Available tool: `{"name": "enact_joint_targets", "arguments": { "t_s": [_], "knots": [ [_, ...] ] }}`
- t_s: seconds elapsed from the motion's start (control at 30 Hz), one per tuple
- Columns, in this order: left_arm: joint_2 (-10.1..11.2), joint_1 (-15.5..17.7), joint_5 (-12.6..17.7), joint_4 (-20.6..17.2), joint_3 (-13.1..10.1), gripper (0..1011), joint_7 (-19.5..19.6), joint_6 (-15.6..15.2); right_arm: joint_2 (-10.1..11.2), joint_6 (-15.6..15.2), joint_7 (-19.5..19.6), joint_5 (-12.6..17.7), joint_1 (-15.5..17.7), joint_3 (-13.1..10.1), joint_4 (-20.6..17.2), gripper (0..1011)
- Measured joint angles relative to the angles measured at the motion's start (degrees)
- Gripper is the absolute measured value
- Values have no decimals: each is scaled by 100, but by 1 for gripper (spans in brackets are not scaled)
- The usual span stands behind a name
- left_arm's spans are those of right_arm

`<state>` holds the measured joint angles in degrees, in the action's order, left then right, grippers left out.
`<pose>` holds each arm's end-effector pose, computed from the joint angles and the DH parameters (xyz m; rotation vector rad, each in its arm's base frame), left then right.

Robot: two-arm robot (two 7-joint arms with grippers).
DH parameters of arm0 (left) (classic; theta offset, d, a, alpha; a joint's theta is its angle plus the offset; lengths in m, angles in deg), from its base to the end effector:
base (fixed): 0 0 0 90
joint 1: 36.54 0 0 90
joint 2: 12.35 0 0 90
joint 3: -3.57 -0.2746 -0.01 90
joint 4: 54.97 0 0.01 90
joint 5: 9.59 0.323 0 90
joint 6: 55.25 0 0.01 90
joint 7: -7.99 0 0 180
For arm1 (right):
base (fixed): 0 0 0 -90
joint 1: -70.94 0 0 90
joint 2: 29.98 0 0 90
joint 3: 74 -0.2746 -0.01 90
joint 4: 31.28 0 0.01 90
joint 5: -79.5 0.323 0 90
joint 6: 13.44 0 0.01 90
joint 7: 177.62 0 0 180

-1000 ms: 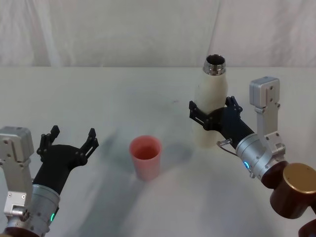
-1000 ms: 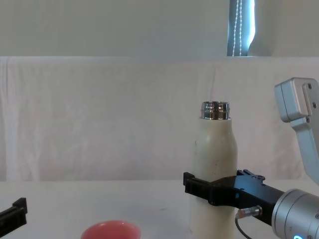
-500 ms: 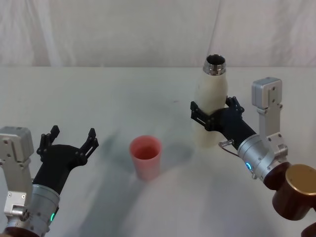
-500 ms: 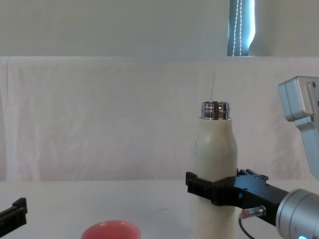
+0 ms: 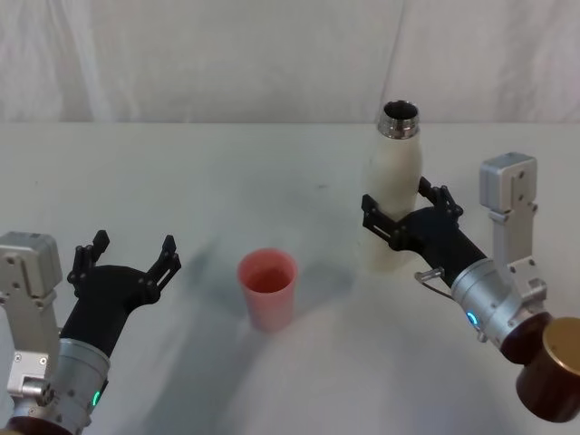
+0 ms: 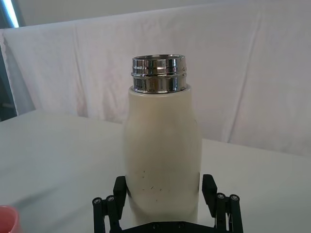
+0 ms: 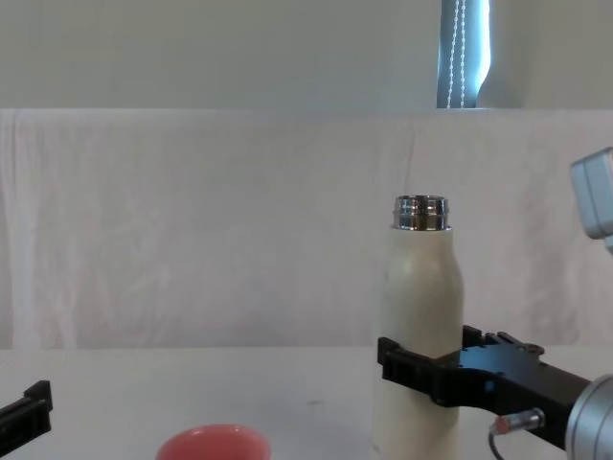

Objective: Grasp the thermos with one hand and pour water into the cup lid.

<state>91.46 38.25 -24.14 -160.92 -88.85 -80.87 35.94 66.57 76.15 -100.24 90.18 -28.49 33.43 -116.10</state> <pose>0.2710 0.0324 -0.2709 -0.0381 0.0142 1.4459 0.3738 0.0655 -0.2666 0.0412 0.0035 -1.0595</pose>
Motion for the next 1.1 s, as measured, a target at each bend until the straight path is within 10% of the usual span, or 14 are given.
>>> {"name": "enact_joint_targets", "arguments": {
  "t_s": [1.1],
  "knots": [
    [0, 0, 0, 0, 0, 1001, 0, 0, 219, 327, 467, -275, 1254, -337, -1067, 1001]
  ]
}}
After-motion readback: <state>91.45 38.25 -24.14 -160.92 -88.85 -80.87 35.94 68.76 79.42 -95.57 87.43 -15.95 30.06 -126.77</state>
